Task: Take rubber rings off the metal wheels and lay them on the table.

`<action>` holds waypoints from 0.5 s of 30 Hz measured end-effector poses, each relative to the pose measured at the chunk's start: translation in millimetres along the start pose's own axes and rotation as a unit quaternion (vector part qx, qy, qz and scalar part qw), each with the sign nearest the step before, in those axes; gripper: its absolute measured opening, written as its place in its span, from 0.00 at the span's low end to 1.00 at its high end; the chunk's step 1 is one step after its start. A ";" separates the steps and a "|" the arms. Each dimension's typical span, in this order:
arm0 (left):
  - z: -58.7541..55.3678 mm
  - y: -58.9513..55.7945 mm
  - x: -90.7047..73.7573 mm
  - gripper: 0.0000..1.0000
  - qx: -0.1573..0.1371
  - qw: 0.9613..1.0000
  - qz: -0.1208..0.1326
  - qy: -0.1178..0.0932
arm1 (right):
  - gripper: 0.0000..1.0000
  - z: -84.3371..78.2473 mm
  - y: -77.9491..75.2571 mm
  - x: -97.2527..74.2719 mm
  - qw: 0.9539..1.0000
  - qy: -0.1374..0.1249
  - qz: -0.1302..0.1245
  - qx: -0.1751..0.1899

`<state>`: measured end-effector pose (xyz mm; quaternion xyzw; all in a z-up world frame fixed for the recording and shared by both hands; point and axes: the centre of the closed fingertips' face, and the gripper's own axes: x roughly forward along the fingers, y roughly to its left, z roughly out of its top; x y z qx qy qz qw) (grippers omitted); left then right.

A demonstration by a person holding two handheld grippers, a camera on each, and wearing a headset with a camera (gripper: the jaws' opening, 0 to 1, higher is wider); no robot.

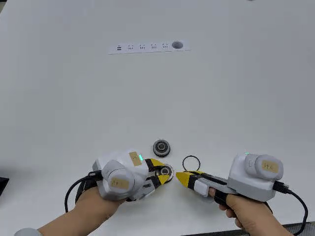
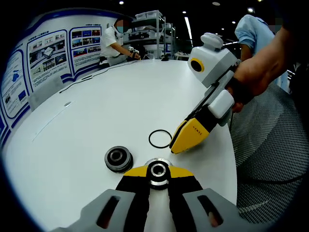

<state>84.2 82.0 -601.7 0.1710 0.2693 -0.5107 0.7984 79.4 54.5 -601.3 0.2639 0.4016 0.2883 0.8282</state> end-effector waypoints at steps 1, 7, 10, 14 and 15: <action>-0.1 0.0 -0.2 0.14 -0.001 1.000 0.000 0.000 | 0.16 -0.6 0.8 0.9 1.000 0.001 0.001 0.002; 0.2 -0.1 -0.6 0.14 -0.005 1.000 0.000 -0.001 | 0.16 -1.9 2.4 6.5 1.000 0.001 0.007 0.015; 0.3 0.1 -0.7 0.14 -0.003 1.000 0.000 -0.001 | 0.16 -1.9 1.9 9.2 1.000 0.002 0.008 0.024; 0.3 0.3 -0.6 0.14 -0.003 1.000 0.001 -0.001 | 0.16 -2.7 1.1 11.9 0.999 0.004 0.011 0.034; 0.3 0.3 -0.6 0.14 -0.003 1.000 0.001 -0.002 | 0.16 -3.0 1.2 12.3 0.999 0.004 0.011 0.036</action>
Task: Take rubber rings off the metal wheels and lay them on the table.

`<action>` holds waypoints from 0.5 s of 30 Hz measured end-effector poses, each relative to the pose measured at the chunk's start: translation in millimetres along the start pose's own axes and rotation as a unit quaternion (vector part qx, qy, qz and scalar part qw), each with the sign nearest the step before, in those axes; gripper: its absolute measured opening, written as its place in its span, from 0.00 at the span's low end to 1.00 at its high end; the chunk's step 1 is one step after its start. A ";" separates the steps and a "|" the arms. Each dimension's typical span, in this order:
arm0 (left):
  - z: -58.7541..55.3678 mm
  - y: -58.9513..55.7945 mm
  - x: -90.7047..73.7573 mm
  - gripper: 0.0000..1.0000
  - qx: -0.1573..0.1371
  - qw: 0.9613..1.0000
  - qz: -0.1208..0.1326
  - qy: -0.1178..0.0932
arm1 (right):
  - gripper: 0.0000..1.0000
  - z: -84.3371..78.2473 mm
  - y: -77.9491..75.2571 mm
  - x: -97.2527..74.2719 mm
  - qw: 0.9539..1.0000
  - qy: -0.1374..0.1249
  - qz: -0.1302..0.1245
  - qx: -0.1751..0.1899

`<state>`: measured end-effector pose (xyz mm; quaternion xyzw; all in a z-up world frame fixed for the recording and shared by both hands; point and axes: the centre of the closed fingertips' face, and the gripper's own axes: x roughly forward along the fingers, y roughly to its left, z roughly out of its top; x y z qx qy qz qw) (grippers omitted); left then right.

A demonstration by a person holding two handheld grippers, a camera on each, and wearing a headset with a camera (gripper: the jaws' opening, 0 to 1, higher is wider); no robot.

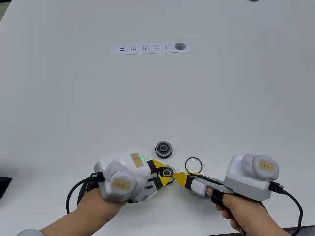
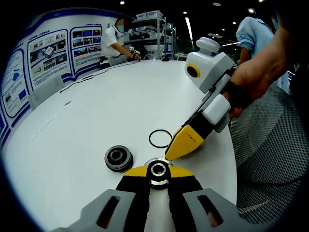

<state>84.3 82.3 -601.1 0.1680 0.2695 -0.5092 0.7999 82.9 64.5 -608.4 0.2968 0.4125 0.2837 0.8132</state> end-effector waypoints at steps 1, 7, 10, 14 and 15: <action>0.0 0.0 0.0 0.14 0.000 1.000 0.000 0.000 | 0.16 -0.4 0.6 0.6 1.000 0.000 0.001 0.003; 0.2 0.0 0.1 0.14 -0.001 1.000 0.001 -0.001 | 0.16 -2.2 0.1 3.8 1.000 0.003 0.004 0.016; -0.6 0.6 0.5 0.14 -0.001 1.000 0.001 -0.001 | 0.17 -3.7 -0.5 5.5 1.000 0.005 0.005 0.020; -1.4 1.3 0.9 0.14 -0.002 1.000 0.002 -0.001 | 0.17 -3.6 -1.4 6.8 0.999 0.004 0.007 0.031; -1.5 1.4 1.0 0.14 -0.001 1.000 0.001 -0.001 | 0.17 -3.7 -1.5 7.4 0.999 0.004 0.009 0.036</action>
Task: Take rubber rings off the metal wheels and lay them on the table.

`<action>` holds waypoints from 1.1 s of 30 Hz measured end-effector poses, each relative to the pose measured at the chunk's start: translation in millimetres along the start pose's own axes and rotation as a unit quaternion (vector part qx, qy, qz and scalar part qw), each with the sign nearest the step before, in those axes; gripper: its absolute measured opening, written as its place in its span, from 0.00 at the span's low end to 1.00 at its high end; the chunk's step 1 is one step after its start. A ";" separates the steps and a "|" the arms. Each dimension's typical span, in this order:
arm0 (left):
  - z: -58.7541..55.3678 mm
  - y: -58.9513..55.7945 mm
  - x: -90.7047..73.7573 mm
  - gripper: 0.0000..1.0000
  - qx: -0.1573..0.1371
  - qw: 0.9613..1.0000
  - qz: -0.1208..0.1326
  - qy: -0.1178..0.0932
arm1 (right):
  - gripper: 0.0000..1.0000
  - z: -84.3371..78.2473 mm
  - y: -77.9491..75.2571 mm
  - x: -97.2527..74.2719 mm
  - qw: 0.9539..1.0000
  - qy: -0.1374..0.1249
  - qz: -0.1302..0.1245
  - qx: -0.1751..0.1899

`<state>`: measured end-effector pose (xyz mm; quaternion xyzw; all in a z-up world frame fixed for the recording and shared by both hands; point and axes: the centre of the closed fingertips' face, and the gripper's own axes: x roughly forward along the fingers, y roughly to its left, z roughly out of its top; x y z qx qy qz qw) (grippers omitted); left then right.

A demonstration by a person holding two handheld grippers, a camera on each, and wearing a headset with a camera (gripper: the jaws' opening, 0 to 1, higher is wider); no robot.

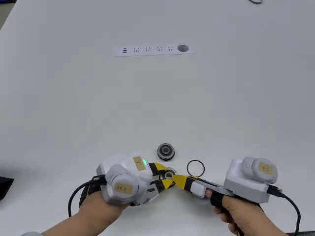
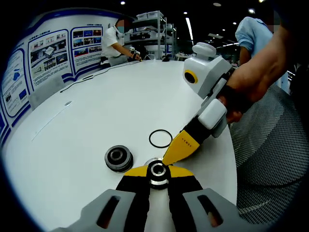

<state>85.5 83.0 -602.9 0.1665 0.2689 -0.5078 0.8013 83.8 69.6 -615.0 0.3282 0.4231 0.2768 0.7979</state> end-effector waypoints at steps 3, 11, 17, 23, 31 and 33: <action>-0.4 0.5 0.3 0.14 -0.001 1.000 0.000 -0.001 | 0.17 0.0 0.3 1.7 1.000 0.001 0.006 0.015; -1.9 1.6 0.8 0.14 -0.001 1.000 0.000 -0.001 | 0.18 -0.5 3.1 1.5 1.000 0.006 0.014 0.027; -2.2 1.6 0.9 0.14 -0.001 1.000 0.000 -0.001 | 0.18 -0.7 9.2 -0.3 0.999 0.005 0.023 0.024; -2.4 1.6 1.1 0.14 -0.001 1.000 0.000 -0.001 | 0.18 0.3 9.4 -3.9 0.999 0.003 0.026 0.023; -1.9 1.4 1.1 0.14 -0.001 1.000 -0.001 -0.001 | 0.15 1.7 8.8 -4.3 1.000 0.003 0.026 0.015; -2.0 1.4 1.1 0.14 -0.002 1.000 0.000 -0.001 | 0.14 1.7 8.2 -4.1 1.000 0.003 0.023 0.013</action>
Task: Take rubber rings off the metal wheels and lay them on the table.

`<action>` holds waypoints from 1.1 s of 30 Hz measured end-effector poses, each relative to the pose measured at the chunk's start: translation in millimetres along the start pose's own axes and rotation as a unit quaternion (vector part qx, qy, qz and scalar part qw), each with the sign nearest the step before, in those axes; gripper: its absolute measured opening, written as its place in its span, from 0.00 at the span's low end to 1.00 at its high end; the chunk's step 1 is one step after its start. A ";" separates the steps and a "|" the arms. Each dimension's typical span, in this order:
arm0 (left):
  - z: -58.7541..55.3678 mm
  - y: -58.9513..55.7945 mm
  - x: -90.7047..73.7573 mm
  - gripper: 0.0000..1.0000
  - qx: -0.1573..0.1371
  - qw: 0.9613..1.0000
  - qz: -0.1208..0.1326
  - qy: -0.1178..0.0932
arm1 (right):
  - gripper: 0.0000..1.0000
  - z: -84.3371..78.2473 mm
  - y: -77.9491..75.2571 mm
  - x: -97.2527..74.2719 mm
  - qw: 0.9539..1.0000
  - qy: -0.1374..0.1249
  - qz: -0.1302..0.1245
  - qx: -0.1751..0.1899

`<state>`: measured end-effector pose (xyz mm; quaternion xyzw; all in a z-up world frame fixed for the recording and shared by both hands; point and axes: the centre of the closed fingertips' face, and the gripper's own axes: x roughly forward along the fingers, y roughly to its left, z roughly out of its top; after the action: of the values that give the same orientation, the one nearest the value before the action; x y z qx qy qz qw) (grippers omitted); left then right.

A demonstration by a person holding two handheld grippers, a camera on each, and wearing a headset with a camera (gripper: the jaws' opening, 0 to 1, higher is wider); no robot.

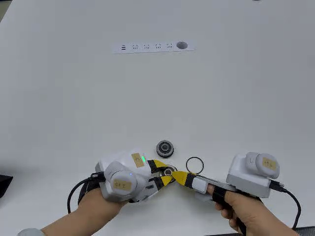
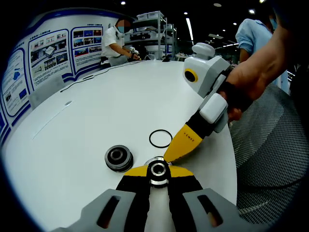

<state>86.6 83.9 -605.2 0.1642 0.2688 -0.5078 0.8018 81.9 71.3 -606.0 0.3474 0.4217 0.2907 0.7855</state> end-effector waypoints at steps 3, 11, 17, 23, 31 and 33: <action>0.9 -0.8 -0.4 0.14 -0.001 1.000 0.000 0.000 | 0.12 0.0 -2.1 0.1 1.000 0.001 -0.004 -0.002; 0.6 -0.8 -0.3 0.14 -0.001 1.000 0.000 -0.001 | 0.03 0.6 -6.7 -1.1 1.000 -0.002 -0.014 -0.004; 0.7 -0.9 -0.3 0.14 -0.002 1.000 0.000 -0.001 | 0.02 0.8 -6.4 -1.1 1.000 -0.001 -0.014 -0.013; 0.8 -0.9 -0.4 0.14 -0.002 1.000 0.001 -0.001 | 0.02 1.0 -5.5 -1.0 1.000 0.001 -0.016 -0.022; -0.2 -0.6 -0.1 0.13 -0.002 1.000 0.000 -0.001 | 0.02 1.1 -2.6 -1.2 1.000 0.000 -0.015 -0.026; -0.2 -0.6 -0.2 0.13 -0.003 1.000 0.000 -0.001 | 0.02 1.1 -2.0 -1.1 1.000 0.000 -0.014 -0.027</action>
<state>85.9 83.9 -605.3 0.1616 0.2690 -0.5071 0.8027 82.7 69.0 -606.6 0.3203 0.4186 0.2912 0.7984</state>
